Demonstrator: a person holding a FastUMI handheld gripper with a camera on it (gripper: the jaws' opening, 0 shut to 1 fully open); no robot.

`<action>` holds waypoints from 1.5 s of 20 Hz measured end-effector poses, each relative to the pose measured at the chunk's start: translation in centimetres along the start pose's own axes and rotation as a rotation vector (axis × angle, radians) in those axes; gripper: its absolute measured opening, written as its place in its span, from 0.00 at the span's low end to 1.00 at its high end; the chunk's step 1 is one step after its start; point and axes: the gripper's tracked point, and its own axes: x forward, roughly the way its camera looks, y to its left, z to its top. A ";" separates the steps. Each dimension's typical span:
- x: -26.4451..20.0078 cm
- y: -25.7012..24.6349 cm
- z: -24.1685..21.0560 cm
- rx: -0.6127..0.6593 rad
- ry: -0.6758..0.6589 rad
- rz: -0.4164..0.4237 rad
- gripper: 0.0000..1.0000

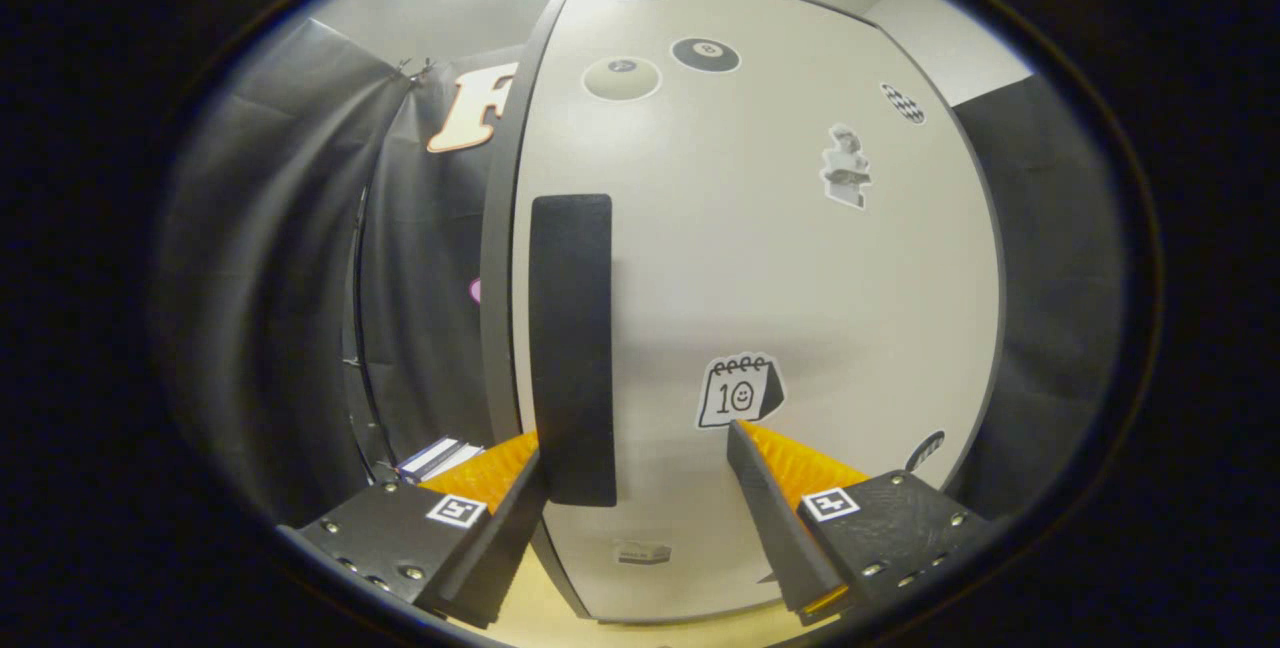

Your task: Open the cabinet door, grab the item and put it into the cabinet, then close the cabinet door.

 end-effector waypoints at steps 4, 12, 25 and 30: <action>-0.2 0.0 0.0 0.007 0.005 0.001 0.99; -5.4 -0.3 1.6 0.036 0.005 0.014 0.99; -19.8 -6.2 3.9 0.003 0.015 -0.078 0.99; -24.6 -8.1 4.3 -0.002 0.021 -0.113 0.99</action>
